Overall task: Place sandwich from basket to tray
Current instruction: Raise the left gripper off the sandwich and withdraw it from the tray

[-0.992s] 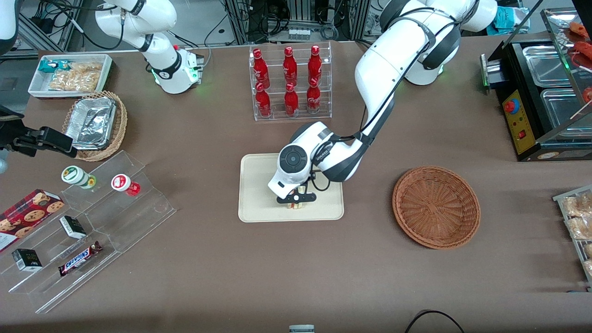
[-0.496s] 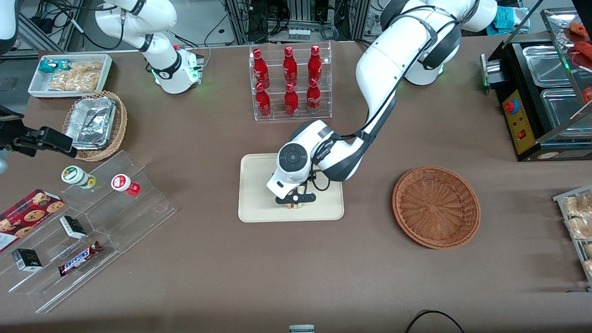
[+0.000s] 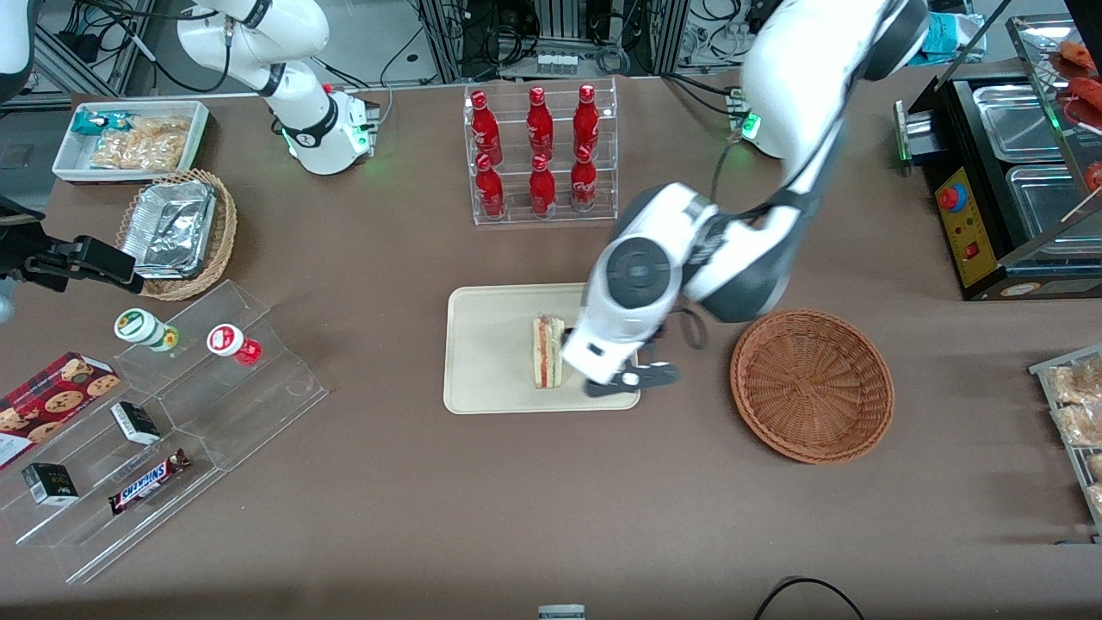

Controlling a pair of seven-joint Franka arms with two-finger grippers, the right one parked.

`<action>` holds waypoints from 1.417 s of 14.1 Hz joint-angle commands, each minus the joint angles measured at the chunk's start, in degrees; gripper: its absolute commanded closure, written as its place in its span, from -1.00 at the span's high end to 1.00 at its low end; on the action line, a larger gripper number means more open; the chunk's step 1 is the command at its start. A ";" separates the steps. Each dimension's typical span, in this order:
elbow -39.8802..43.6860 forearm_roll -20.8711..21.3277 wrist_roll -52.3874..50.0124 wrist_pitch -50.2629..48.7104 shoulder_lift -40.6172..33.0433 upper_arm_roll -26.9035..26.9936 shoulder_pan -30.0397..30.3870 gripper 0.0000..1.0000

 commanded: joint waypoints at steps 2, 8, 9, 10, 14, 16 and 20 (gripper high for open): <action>-18.33 -0.32 9.10 -0.19 -13.84 -0.34 7.38 0.99; -23.91 -0.32 22.98 -9.76 -25.19 -0.26 18.89 0.99; -23.73 -0.32 25.53 -11.16 -26.43 -0.26 20.04 0.99; -23.21 -0.32 27.90 -13.18 -27.13 -0.26 21.88 0.99; -19.70 0.11 31.97 -15.83 -29.07 -0.17 23.92 0.99; -17.50 0.20 31.97 -15.92 -29.16 -0.17 23.92 1.00; -16.79 -0.06 31.36 -15.84 -30.65 -0.17 24.18 1.00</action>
